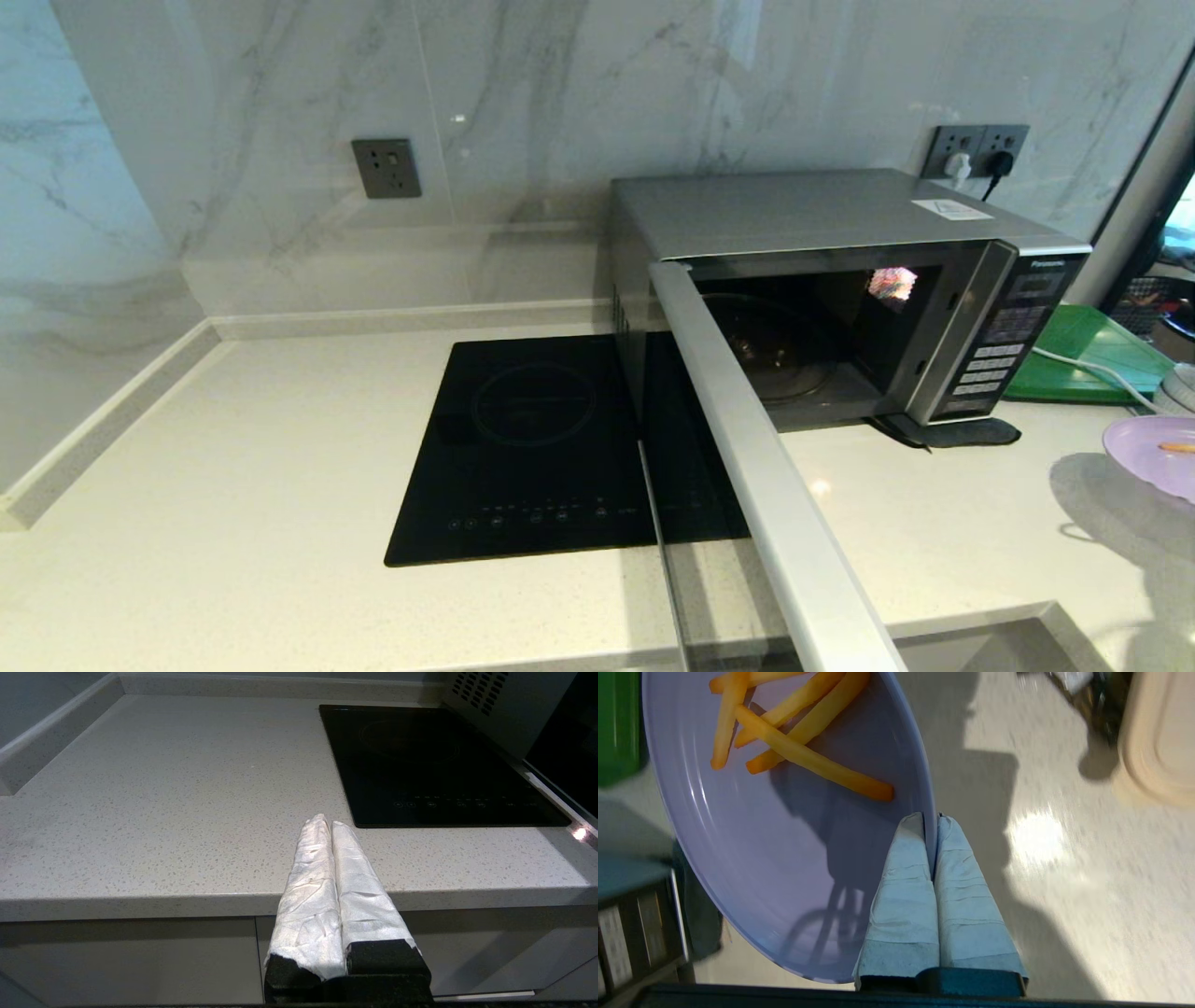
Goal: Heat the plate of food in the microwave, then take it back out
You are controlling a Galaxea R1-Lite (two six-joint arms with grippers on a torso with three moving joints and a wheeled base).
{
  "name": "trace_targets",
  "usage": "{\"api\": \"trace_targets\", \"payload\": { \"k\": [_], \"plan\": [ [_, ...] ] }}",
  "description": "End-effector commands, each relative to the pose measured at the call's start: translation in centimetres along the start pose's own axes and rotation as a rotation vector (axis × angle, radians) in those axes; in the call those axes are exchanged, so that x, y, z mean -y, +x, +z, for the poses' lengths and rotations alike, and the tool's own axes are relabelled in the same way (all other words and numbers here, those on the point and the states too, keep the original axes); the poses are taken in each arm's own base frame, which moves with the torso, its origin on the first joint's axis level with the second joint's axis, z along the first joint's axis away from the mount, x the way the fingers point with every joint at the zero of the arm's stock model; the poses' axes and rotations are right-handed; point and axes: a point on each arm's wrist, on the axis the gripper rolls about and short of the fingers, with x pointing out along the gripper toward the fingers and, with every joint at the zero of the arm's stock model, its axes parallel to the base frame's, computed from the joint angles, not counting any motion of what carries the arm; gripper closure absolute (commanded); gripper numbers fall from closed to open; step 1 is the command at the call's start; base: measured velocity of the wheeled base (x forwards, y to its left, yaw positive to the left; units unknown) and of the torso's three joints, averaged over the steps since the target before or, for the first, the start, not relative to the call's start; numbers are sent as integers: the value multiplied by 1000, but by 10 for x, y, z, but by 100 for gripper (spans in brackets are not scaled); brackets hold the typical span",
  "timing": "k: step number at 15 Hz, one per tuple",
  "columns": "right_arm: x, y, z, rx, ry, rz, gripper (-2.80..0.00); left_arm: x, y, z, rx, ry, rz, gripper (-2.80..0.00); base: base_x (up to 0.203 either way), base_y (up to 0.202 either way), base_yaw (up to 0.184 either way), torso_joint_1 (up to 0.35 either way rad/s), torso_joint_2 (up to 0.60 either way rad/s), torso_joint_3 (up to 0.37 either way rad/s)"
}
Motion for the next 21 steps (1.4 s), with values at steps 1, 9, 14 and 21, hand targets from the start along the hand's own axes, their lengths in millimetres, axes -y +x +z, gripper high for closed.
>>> {"api": "trace_targets", "payload": {
  "k": [1, 9, 14, 21],
  "plan": [
    [1, 54, 13, -2, 26, -27, 0, 0, 0, 0, -1, -1, 1, 0, 0, 0, 0, 0, 0, 0],
    [12, 111, 5, -111, 25, -39, 0, 0, 0, 0, -1, -1, 1, 0, 0, 0, 0, 0, 0, 0],
    [9, 112, 6, -106, 18, -31, 0, 0, 0, 0, -1, -1, 1, 0, 0, 0, 0, 0, 0, 0],
    [6, 103, 11, -68, -9, -1, -280, 0, 0, 0, -1, -1, 1, 0, 0, 0, 0, 0, 0, 0]
  ]
}}
